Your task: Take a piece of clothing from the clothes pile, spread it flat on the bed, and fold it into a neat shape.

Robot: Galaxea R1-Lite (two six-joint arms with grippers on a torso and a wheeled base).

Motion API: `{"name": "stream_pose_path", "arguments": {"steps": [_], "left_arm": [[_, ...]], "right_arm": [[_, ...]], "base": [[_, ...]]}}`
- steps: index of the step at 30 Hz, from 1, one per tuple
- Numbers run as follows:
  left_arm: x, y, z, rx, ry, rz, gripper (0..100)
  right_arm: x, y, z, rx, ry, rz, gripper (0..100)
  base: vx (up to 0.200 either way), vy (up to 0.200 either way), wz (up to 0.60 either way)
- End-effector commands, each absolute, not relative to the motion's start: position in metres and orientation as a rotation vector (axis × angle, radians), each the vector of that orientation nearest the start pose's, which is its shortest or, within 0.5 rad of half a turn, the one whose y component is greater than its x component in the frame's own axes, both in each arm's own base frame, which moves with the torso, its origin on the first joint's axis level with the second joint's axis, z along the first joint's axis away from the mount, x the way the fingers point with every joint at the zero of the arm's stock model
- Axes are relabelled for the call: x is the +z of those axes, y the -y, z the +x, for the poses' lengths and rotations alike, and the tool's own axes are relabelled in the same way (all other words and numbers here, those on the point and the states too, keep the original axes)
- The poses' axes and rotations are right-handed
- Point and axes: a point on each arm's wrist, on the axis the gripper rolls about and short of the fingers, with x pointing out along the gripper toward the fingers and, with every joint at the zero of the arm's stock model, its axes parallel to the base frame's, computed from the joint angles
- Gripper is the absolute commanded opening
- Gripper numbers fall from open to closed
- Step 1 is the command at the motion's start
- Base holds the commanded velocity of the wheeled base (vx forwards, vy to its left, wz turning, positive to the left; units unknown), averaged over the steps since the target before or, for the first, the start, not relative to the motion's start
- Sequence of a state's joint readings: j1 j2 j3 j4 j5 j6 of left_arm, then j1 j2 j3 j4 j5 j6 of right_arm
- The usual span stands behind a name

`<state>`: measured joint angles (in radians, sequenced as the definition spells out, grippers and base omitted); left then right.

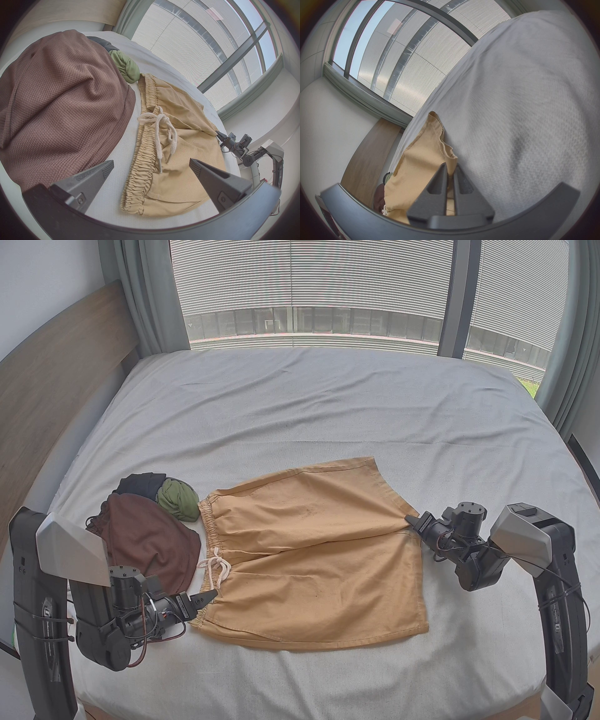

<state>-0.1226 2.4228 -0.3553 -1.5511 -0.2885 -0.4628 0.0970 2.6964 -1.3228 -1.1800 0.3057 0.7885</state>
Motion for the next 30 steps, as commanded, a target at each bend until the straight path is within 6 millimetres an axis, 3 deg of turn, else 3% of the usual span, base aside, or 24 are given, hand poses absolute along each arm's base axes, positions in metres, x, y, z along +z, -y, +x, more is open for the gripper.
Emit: {"name": "stream_pose_path", "arguments": {"steps": [1, 6, 11, 16, 23, 30], "left_arm": [[-0.042, 0.043, 0.294, -0.274, -0.605, -0.491, 100], [-0.042, 0.043, 0.293, -0.273, -0.61, -0.491, 100], [-0.042, 0.038, 0.29, -0.256, -0.615, -0.495, 100], [-0.045, 0.036, 0.283, -0.245, -0.646, -0.5, 100], [-0.046, 0.037, 0.282, -0.241, -0.653, -0.508, 100], [-0.047, 0.039, 0.277, -0.241, -0.678, -0.519, 100]], "right_arm": [[-0.04, -0.054, 0.476, 0.319, -0.314, 0.793, 100], [-0.035, -0.055, 0.475, 0.328, -0.297, 0.792, 100], [-0.015, -0.048, 0.466, 0.317, -0.288, 0.782, 100], [0.007, -0.026, 0.435, 0.264, -0.301, 0.741, 100], [0.015, -0.021, 0.39, 0.253, -0.314, 0.722, 100], [0.015, -0.015, 0.385, 0.245, -0.29, 0.717, 100]], "base": [[0.0, 0.0, 0.0], [0.0, 0.0, 0.0], [0.0, 0.0, 0.0], [0.0, 0.0, 0.0], [0.0, 0.0, 0.0], [0.0, 0.0, 0.0]]}}
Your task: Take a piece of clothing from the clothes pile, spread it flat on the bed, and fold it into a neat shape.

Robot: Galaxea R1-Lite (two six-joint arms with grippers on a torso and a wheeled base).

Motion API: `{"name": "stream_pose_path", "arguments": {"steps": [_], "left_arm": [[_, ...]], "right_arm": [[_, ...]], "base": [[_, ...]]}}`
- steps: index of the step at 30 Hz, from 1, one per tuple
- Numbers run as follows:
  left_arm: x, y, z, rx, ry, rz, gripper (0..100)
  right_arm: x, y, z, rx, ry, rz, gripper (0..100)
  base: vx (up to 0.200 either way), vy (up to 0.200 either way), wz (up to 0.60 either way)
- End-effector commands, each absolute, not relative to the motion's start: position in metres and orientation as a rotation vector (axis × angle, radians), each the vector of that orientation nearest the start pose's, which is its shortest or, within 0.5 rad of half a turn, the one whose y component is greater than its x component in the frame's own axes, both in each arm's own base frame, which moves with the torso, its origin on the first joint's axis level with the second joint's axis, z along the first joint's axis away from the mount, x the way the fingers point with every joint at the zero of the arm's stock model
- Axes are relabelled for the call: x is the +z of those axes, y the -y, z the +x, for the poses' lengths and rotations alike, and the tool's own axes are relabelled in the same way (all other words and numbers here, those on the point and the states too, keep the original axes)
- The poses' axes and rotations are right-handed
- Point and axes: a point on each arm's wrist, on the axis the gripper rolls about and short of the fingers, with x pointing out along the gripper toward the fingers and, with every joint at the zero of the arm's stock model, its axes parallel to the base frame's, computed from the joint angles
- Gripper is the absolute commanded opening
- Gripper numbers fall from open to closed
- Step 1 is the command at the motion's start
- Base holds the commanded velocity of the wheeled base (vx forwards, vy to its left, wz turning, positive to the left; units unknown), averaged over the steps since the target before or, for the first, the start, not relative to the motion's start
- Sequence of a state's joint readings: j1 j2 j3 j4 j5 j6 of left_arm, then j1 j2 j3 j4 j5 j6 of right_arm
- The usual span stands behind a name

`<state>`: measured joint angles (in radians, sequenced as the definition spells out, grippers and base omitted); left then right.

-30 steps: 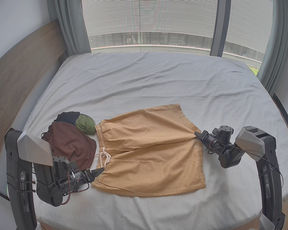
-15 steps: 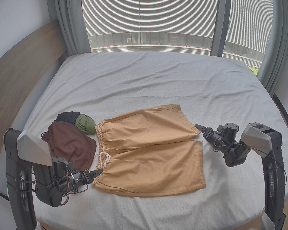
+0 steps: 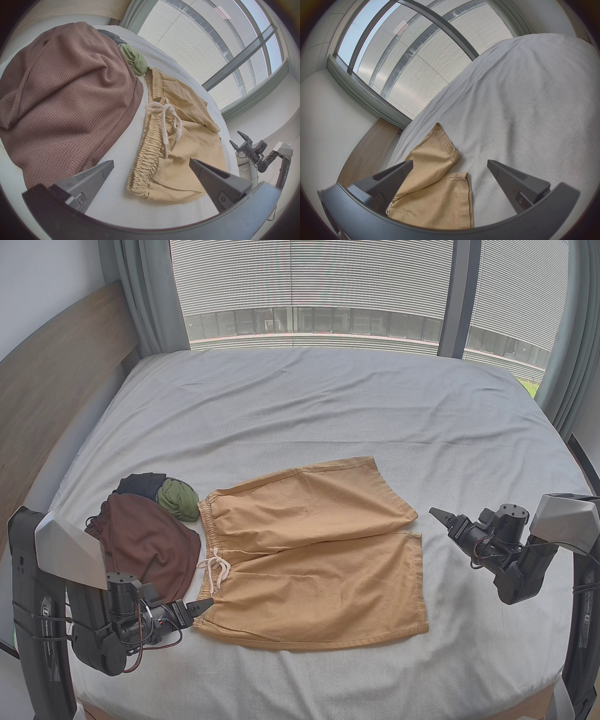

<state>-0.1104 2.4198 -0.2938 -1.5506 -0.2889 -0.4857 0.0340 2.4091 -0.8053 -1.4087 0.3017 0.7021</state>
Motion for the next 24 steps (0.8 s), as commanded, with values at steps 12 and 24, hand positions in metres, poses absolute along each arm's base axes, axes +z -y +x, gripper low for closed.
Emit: {"name": "stream_pose_path", "arguments": {"steps": [12, 24], "left_arm": [[-0.049, 0.049, 0.272, -0.261, -0.714, -0.555, 100], [-0.053, 0.048, 0.272, -0.245, -0.724, -0.554, 100]], "right_arm": [[0.013, -0.008, 0.388, 0.228, -0.283, 0.718, 100], [0.011, -0.006, 0.388, 0.22, -0.287, 0.72, 100]], "base": [[0.0, 0.0, 0.0], [0.0, 0.0, 0.0]]}}
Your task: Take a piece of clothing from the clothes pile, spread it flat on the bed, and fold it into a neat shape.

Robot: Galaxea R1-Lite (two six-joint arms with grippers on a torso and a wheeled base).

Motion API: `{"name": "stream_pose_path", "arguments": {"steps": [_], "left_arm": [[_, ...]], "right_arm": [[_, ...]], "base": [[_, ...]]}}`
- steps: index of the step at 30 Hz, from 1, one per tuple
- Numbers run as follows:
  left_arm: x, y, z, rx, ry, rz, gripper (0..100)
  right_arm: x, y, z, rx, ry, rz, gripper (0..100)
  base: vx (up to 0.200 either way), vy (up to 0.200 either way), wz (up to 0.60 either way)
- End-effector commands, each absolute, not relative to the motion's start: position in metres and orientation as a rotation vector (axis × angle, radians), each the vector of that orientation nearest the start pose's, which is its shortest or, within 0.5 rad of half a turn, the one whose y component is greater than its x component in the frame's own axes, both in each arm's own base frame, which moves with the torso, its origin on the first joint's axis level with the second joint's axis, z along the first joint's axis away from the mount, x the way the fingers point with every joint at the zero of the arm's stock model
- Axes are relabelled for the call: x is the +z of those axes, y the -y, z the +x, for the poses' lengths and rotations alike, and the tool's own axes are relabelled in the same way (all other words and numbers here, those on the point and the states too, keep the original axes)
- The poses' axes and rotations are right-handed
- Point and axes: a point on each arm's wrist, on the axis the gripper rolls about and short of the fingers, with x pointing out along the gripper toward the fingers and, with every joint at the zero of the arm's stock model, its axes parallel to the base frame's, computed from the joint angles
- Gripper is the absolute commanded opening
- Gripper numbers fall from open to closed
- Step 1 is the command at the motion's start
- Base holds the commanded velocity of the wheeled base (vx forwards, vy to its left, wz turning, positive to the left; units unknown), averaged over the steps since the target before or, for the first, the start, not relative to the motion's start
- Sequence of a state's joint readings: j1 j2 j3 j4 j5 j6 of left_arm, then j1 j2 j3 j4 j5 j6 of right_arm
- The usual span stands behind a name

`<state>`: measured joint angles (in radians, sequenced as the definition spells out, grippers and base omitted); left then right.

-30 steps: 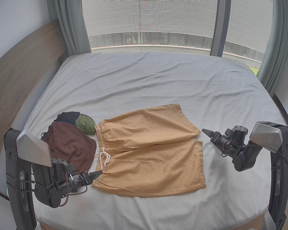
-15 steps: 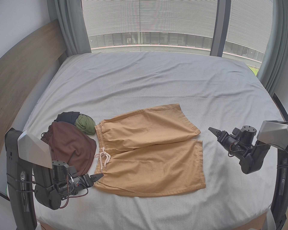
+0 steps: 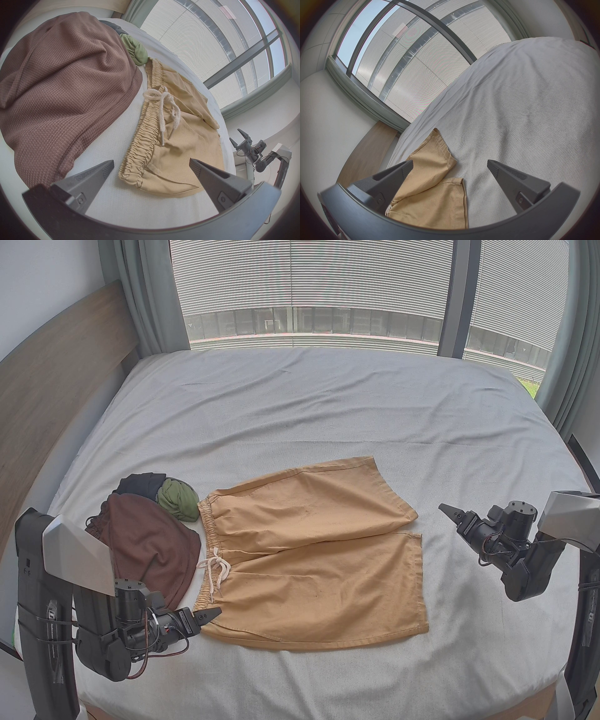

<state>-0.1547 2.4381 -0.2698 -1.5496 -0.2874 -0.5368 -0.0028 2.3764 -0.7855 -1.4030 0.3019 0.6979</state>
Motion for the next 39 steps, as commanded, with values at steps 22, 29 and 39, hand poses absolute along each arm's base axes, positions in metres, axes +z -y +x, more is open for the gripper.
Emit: {"name": "stream_pose_path", "arguments": {"steps": [22, 29, 39], "left_arm": [[-0.051, 0.047, 0.274, -0.244, -0.711, -0.556, 0], [-0.051, 0.046, 0.275, -0.244, -0.708, -0.557, 0], [-0.051, 0.047, 0.274, -0.247, -0.71, -0.549, 0]], "right_arm": [[-0.033, -0.03, 0.327, 0.243, -0.679, 0.537, 100], [-0.038, -0.039, 0.312, 0.265, -0.752, 0.519, 100], [-0.047, -0.054, 0.289, 0.294, -0.87, 0.501, 100]], "base": [[0.0, 0.0, 0.0], [0.0, 0.0, 0.0], [0.0, 0.0, 0.0]]}}
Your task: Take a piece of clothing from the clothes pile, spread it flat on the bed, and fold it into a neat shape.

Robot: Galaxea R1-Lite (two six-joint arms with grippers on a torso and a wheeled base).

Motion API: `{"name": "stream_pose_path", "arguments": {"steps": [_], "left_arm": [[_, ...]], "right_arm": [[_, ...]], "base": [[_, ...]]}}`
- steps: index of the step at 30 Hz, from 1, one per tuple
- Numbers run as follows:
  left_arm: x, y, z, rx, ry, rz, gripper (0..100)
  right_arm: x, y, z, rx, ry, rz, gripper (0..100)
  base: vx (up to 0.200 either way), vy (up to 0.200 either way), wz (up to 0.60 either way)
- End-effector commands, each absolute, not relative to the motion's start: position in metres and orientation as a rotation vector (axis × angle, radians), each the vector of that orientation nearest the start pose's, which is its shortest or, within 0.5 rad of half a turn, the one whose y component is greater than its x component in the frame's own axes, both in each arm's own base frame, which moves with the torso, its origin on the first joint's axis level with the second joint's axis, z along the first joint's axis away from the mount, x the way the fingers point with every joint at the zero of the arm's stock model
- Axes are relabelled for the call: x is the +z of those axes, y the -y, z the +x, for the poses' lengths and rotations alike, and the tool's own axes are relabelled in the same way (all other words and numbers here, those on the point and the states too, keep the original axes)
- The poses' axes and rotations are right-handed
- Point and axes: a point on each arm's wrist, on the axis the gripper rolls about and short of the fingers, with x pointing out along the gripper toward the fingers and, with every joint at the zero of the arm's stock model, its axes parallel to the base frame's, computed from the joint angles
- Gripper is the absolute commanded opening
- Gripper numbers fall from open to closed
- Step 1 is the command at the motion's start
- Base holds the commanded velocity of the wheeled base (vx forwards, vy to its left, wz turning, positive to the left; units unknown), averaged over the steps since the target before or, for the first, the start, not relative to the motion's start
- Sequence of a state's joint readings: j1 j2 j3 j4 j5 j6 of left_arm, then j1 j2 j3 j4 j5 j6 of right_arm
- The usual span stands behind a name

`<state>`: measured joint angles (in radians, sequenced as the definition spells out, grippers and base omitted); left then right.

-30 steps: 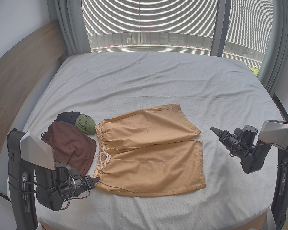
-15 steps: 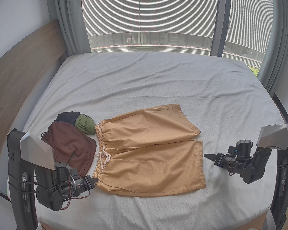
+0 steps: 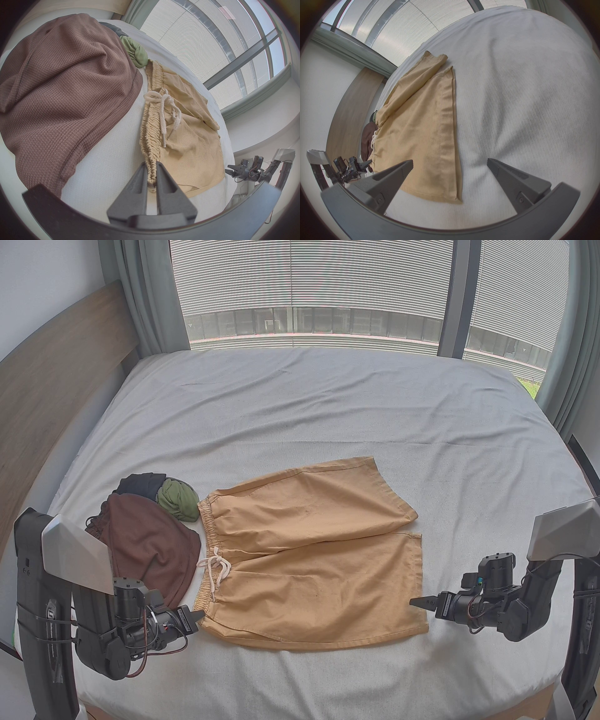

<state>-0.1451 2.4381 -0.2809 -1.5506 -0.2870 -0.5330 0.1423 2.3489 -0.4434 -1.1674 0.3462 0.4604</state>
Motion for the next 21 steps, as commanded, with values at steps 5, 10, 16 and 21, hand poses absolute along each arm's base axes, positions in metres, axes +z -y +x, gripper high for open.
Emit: {"name": "stream_pose_path", "arguments": {"steps": [5, 10, 16, 21], "left_arm": [[-0.051, 0.047, 0.274, -0.248, -0.708, -0.549, 0], [-0.051, 0.047, 0.274, -0.247, -0.709, -0.551, 0], [-0.051, 0.046, 0.275, -0.248, -0.704, -0.55, 0], [-0.051, 0.046, 0.276, -0.248, -0.702, -0.55, 0]], "right_arm": [[-0.045, -0.059, 0.283, 0.33, -0.892, 0.502, 100], [-0.046, -0.066, 0.281, 0.372, -0.907, 0.503, 100], [-0.047, -0.071, 0.28, 0.394, -0.914, 0.504, 100], [-0.043, -0.071, 0.277, 0.437, -0.928, 0.545, 100]], "base": [[0.0, 0.0, 0.0], [0.0, 0.0, 0.0], [0.0, 0.0, 0.0], [0.0, 0.0, 0.0]]}}
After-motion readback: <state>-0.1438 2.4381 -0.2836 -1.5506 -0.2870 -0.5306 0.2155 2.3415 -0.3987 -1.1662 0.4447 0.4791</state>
